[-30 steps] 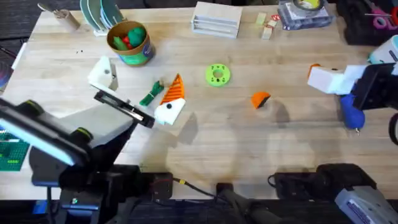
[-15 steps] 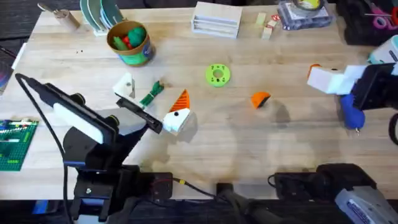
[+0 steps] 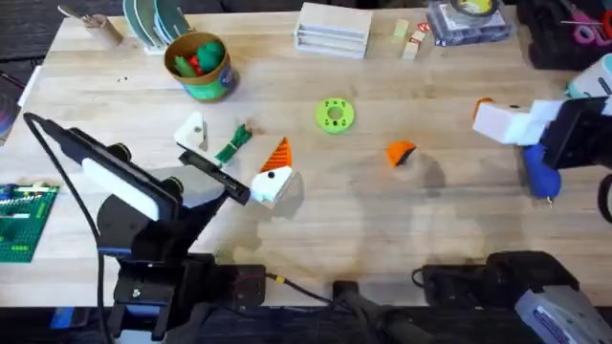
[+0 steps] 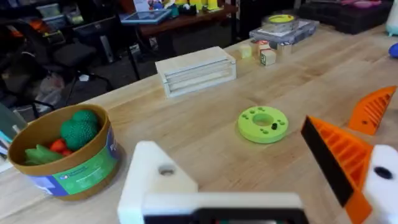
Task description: Pick up the gripper from the table and insert it into the empty holder that is missing its gripper. Then pick up a screw, insert it into the mounting hole, and use the screwdriver to tighten it. Finally, clean up the table by picking up the vegetable and placing it into the bucket.
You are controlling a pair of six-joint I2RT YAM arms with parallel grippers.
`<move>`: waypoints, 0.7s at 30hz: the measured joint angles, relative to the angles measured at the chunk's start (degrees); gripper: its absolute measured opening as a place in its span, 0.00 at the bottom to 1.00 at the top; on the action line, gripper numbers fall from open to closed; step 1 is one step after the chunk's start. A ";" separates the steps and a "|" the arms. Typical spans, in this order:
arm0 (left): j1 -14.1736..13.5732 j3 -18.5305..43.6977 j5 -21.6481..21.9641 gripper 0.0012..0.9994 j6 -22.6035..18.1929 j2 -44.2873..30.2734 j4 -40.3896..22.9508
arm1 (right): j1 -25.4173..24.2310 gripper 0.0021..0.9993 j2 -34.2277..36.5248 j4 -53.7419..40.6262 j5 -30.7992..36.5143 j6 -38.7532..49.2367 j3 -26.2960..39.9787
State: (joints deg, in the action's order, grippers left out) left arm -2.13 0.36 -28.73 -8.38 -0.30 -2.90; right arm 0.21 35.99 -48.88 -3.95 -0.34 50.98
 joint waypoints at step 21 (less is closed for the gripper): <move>0.00 0.00 -1.62 0.99 0.00 0.00 0.00 | 0.00 0.99 0.00 0.00 -0.02 0.00 0.00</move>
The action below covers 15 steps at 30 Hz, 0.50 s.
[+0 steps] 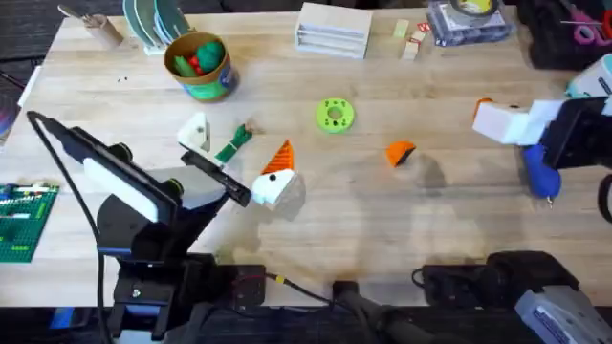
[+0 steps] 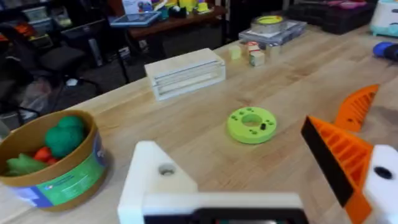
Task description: Pick up the gripper from the table and insert it into the empty holder that is missing its gripper. Then pick up a screw, insert it into the mounting hole, and use the screwdriver to tighten it. Finally, clean up the table by picking up the vegetable and placing it into the bucket.
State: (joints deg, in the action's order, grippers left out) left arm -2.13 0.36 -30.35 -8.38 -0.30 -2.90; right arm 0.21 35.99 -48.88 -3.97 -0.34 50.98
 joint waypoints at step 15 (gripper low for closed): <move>0.00 0.00 -28.94 0.99 9.52 0.00 -0.63 | 0.00 0.99 0.00 0.00 0.00 0.00 0.00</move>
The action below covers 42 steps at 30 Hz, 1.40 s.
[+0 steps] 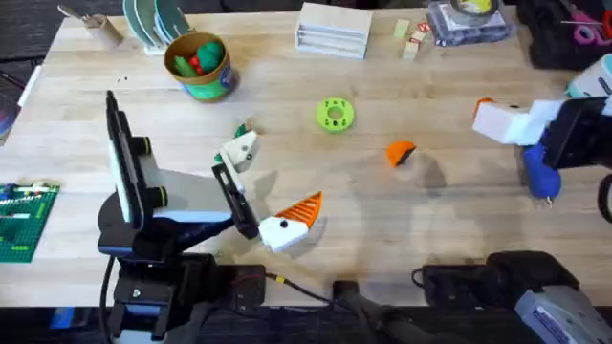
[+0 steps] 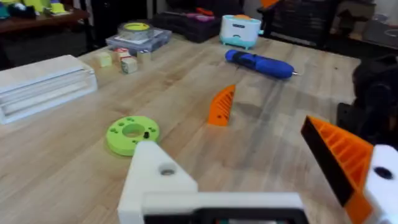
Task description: Pick up the gripper from the table and insert it into the empty holder that is missing its gripper. Then pick up a screw, insert it into the mounting hole, and use the screwdriver to tighten it. Finally, clean up the table by picking up the vegetable and placing it into the bucket.
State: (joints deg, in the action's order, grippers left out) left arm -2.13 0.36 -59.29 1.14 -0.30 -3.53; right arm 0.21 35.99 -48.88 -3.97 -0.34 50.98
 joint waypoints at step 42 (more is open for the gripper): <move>0.00 0.00 -6.07 0.99 2.61 0.00 -0.15 | 8.22 0.99 21.50 -2.37 -8.98 2.44 0.61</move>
State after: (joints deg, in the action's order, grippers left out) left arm -2.13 0.36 -65.36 3.75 -0.30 -3.68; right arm 8.42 57.49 -51.25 -12.95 2.10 51.59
